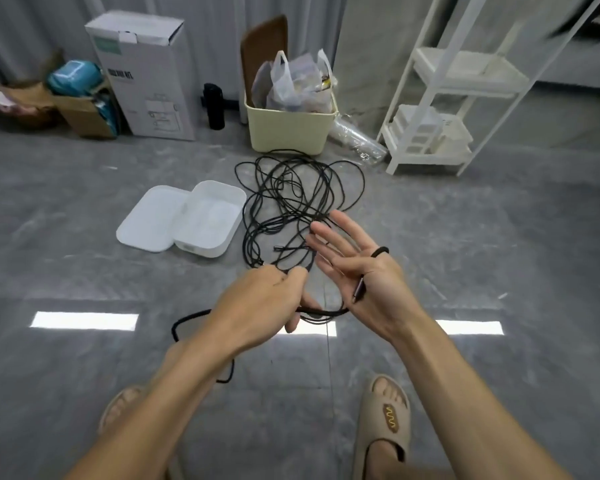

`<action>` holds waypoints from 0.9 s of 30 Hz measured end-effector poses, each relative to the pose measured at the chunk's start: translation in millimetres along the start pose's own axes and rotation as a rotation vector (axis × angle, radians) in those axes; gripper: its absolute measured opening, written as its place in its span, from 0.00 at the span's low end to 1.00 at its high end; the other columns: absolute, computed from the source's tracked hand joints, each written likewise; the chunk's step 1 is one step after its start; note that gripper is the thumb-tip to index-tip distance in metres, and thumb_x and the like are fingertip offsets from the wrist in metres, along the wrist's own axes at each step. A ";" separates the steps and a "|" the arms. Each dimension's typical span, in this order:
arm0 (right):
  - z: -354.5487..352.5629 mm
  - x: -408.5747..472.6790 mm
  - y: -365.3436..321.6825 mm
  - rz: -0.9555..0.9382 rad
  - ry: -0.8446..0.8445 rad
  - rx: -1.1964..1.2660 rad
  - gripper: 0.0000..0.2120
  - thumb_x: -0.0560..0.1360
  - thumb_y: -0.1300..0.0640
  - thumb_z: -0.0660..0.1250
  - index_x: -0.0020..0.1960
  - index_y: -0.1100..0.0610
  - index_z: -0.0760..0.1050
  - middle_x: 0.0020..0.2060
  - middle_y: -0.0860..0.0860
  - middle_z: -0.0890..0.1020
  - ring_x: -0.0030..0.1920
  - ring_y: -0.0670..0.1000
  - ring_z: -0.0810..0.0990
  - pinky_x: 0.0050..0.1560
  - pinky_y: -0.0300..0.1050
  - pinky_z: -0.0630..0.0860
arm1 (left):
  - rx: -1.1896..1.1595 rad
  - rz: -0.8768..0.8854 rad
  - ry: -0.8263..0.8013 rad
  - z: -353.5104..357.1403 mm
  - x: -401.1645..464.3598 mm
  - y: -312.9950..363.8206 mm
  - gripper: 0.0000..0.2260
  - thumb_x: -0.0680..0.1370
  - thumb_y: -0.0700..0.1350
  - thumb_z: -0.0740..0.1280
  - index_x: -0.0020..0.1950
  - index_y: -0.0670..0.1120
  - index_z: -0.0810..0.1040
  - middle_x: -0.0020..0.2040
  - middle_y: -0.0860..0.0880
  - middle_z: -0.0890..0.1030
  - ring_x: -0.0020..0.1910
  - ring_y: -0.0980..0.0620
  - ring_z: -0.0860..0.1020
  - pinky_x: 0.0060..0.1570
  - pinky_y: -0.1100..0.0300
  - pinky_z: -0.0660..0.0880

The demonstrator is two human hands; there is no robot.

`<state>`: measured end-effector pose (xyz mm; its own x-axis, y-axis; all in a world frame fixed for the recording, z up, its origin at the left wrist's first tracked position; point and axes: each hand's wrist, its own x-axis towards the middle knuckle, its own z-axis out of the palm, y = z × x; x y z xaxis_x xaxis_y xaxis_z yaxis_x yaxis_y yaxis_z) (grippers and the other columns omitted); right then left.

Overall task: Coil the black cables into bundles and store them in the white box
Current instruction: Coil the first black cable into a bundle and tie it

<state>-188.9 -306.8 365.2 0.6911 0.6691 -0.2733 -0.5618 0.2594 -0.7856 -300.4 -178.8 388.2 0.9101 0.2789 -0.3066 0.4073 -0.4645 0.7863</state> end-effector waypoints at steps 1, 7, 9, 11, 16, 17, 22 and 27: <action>0.4 1.6 2.5 0.024 -0.004 -0.030 0.29 0.77 0.78 0.53 0.70 0.54 0.72 0.62 0.54 0.82 0.64 0.54 0.80 0.72 0.54 0.69 | 0.025 0.008 -0.005 -2.0 -1.0 -0.6 0.24 0.75 0.56 0.51 0.27 0.57 0.81 0.30 0.58 0.82 0.32 0.63 0.77 0.40 0.57 0.72; 9.9 5.2 18.6 0.213 -0.097 -0.197 0.29 0.74 0.79 0.56 0.66 0.55 0.76 0.60 0.57 0.83 0.59 0.57 0.83 0.58 0.56 0.81 | -0.007 0.095 -0.118 -16.2 -8.9 -19.0 0.04 0.73 0.51 0.72 0.38 0.57 0.84 0.33 0.60 0.81 0.33 0.61 0.75 0.39 0.62 0.73; 11.6 2.4 20.8 0.289 -0.136 -0.264 0.30 0.74 0.79 0.54 0.66 0.54 0.76 0.59 0.57 0.83 0.56 0.57 0.84 0.51 0.52 0.81 | -0.024 0.110 -0.117 -21.2 -9.9 -23.4 0.05 0.72 0.51 0.76 0.36 0.57 0.84 0.30 0.64 0.78 0.30 0.64 0.74 0.33 0.72 0.67; 13.4 -1.2 22.2 0.357 -0.185 -0.313 0.30 0.74 0.79 0.52 0.65 0.55 0.76 0.58 0.57 0.84 0.55 0.57 0.85 0.48 0.50 0.81 | -0.038 0.107 -0.114 -24.7 -9.6 -25.6 0.06 0.71 0.52 0.77 0.36 0.55 0.83 0.26 0.64 0.75 0.27 0.65 0.73 0.29 0.75 0.65; 12.5 -10.4 21.5 0.486 -0.310 -0.351 0.22 0.79 0.74 0.53 0.68 0.60 0.72 0.58 0.59 0.83 0.58 0.62 0.83 0.54 0.61 0.82 | 0.029 0.162 -0.127 -28.1 -6.3 -26.2 0.08 0.68 0.56 0.78 0.39 0.54 0.83 0.27 0.54 0.76 0.28 0.62 0.72 0.31 0.74 0.67; 12.0 -12.3 20.6 0.500 -0.334 -0.365 0.20 0.80 0.72 0.54 0.68 0.61 0.72 0.58 0.59 0.83 0.57 0.63 0.83 0.53 0.60 0.82 | 0.033 0.180 -0.133 -28.9 -5.4 -26.5 0.08 0.68 0.57 0.78 0.41 0.55 0.84 0.31 0.49 0.77 0.29 0.60 0.72 0.33 0.73 0.67; 13.0 -22.7 16.8 0.547 -0.369 -0.446 0.15 0.84 0.63 0.55 0.64 0.56 0.77 0.55 0.60 0.84 0.37 0.58 0.86 0.30 0.41 0.80 | -0.017 0.232 -0.162 -35.2 -1.1 -28.4 0.16 0.63 0.67 0.73 0.43 0.59 0.83 0.30 0.52 0.73 0.31 0.59 0.71 0.33 0.69 0.68; 14.5 -26.4 14.6 0.545 -0.396 -0.430 0.19 0.84 0.47 0.56 0.51 0.57 0.82 0.30 0.58 0.81 0.15 0.43 0.59 0.17 0.32 0.55 | -0.108 0.262 -0.181 -40.2 2.1 -27.2 0.16 0.65 0.66 0.75 0.44 0.56 0.84 0.28 0.57 0.69 0.30 0.61 0.67 0.30 0.71 0.66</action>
<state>-222.0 -310.5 369.0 0.1115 0.8430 -0.5262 -0.4937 -0.4125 -0.7655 -312.6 -131.8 387.8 0.9856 0.0033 -0.1689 0.1557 -0.4064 0.9003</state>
